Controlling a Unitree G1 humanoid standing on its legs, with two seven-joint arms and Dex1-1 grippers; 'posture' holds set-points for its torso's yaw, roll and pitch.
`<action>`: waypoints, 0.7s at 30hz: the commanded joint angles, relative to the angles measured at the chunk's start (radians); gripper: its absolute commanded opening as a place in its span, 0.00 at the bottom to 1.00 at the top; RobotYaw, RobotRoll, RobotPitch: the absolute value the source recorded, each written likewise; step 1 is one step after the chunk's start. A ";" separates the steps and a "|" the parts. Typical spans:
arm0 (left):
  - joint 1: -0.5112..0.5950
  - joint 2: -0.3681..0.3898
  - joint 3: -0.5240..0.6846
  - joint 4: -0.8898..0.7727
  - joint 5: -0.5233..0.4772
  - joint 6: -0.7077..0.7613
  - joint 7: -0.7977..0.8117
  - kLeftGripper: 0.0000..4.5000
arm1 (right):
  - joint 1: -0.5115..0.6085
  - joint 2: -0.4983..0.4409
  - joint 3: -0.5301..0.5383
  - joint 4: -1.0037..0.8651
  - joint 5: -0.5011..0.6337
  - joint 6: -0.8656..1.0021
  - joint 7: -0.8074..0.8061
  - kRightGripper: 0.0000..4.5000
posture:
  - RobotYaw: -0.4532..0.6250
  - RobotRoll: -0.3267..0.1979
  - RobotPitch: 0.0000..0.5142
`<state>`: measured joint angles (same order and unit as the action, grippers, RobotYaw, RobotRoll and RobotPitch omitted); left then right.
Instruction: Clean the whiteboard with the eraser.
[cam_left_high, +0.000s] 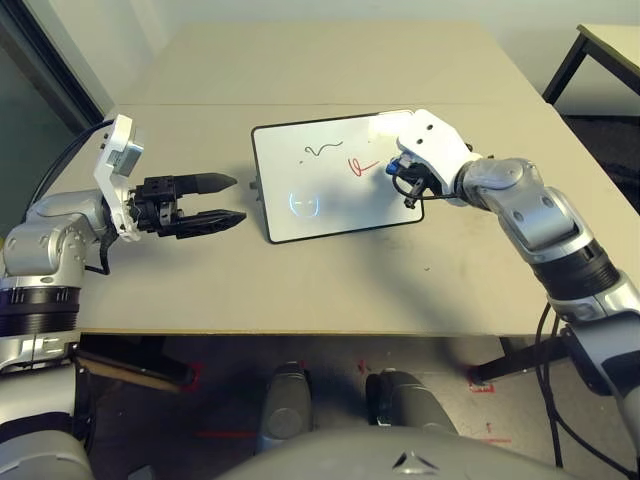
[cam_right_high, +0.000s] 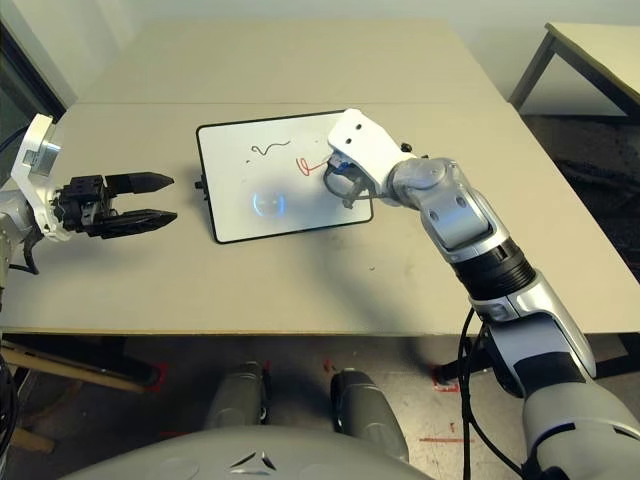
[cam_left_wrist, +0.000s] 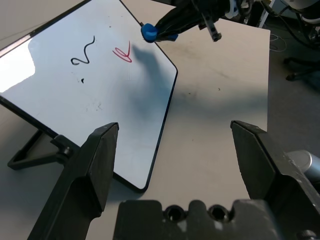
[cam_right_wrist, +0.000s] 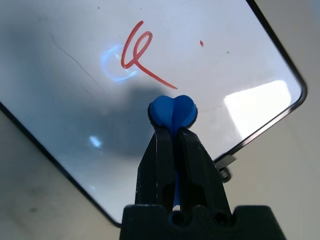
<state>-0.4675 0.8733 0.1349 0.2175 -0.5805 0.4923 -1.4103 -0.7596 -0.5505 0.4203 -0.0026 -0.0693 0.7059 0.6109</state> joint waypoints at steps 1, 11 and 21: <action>-0.021 -0.005 -0.020 0.012 0.016 -0.005 -0.015 1.00 | -0.027 -0.019 0.036 0.041 -0.086 -0.063 0.006 0.00 | 0.66 0.62 0.06; -0.049 -0.017 -0.025 0.030 0.025 -0.015 -0.017 1.00 | -0.047 0.025 0.078 0.145 -0.234 -0.202 0.010 0.00 | 0.66 0.62 0.05; -0.051 -0.023 -0.026 0.029 0.025 -0.010 -0.012 1.00 | -0.070 0.125 0.088 0.221 -0.308 -0.261 -0.001 0.00 | 0.66 0.62 0.03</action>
<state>-0.5075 0.8534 0.1168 0.2479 -0.5657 0.4839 -1.4193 -0.8139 -0.4306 0.4978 0.1974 -0.3603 0.4615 0.6092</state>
